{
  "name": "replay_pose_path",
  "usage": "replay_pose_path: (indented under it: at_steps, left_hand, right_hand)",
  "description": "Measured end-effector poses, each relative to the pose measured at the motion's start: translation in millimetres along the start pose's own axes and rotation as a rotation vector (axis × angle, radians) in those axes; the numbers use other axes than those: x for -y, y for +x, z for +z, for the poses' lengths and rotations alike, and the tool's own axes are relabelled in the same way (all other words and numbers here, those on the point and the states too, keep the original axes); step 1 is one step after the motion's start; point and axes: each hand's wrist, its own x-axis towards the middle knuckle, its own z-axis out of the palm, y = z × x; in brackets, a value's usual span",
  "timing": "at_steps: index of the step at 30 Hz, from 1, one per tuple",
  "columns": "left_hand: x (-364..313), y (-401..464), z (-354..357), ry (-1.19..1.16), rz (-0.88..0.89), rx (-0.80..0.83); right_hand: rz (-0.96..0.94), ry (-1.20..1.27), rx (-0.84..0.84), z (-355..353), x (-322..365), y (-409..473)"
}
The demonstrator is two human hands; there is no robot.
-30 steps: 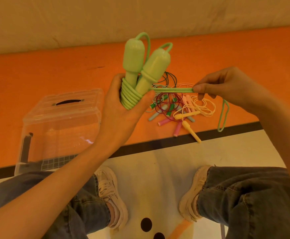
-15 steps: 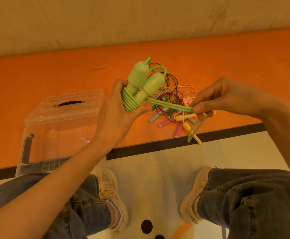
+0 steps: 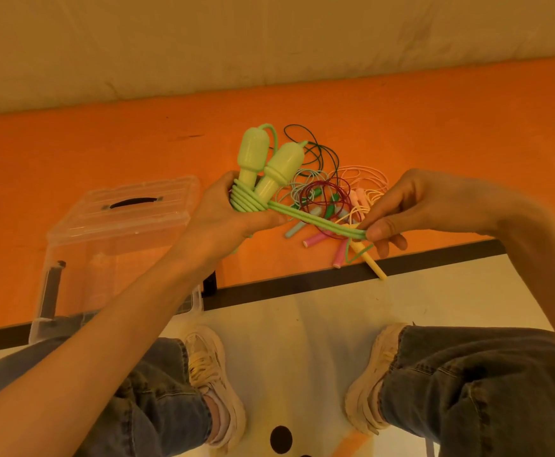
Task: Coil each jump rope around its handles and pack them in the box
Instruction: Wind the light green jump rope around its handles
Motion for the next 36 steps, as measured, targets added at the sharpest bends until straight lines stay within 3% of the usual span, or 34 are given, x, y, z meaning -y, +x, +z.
replay_pose_path:
  at_steps: [5,7,12,14,19,27,36]
  left_hand:
    - [3,11,-14,0.111,0.056,-0.134]
    - [5,13,-18,0.218,0.1,-0.188]
    - [12,4,-10,0.777,0.233,-0.256]
    - [16,1,-5,0.895,0.289,-0.208]
    - [23,-4,3,1.114,0.223,-0.06]
    - [29,-7,3,1.24,0.172,0.108]
    - [25,-11,12,1.247,0.239,0.436]
  right_hand:
    - [-0.026,0.019,-0.218,-6,-3,-7]
    - [-0.04,-0.013,-0.193,-3,-1,-8]
    - [-0.079,-0.043,-0.05,4,5,-7]
    - [-0.104,-0.017,-0.023,5,6,-7]
    - [-0.118,-0.057,-0.065,5,8,-7]
    - [-0.116,-0.266,-0.537,-12,2,-14]
    - [-0.328,-0.371,-0.781,-10,0,-6]
